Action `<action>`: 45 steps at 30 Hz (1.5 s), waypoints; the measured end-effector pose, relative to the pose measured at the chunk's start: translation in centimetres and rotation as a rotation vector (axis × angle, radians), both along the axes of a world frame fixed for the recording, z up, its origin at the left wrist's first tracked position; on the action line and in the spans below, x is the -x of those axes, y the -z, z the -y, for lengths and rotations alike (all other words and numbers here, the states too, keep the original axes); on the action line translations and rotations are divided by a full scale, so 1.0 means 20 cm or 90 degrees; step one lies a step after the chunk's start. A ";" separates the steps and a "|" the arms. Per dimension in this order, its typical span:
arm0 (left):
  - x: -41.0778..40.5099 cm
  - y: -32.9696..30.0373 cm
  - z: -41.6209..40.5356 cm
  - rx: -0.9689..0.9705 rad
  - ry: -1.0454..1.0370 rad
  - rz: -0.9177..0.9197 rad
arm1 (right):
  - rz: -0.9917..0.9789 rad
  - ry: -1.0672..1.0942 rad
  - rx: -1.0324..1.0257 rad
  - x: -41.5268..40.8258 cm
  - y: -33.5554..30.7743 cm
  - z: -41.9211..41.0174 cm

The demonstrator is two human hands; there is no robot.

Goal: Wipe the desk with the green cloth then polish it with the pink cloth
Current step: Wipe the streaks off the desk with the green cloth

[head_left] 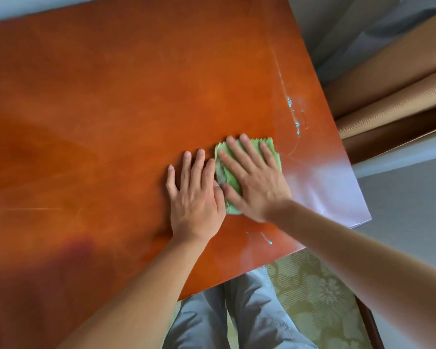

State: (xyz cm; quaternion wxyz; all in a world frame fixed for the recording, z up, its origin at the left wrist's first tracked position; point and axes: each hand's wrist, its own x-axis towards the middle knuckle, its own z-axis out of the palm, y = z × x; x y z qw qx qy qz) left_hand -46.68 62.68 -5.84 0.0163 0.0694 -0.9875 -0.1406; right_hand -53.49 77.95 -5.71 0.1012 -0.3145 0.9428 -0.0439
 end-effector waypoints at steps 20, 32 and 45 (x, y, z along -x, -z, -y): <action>0.00 -0.01 0.00 -0.081 -0.049 -0.026 | -0.021 0.139 0.043 -0.57 0.02 0.03; -0.01 -0.01 0.00 -0.035 -0.031 -0.004 | -0.011 0.125 0.048 -0.63 0.01 0.04; -0.01 0.01 -0.02 0.022 -0.034 -0.004 | -0.026 0.060 0.088 -0.54 0.05 -0.29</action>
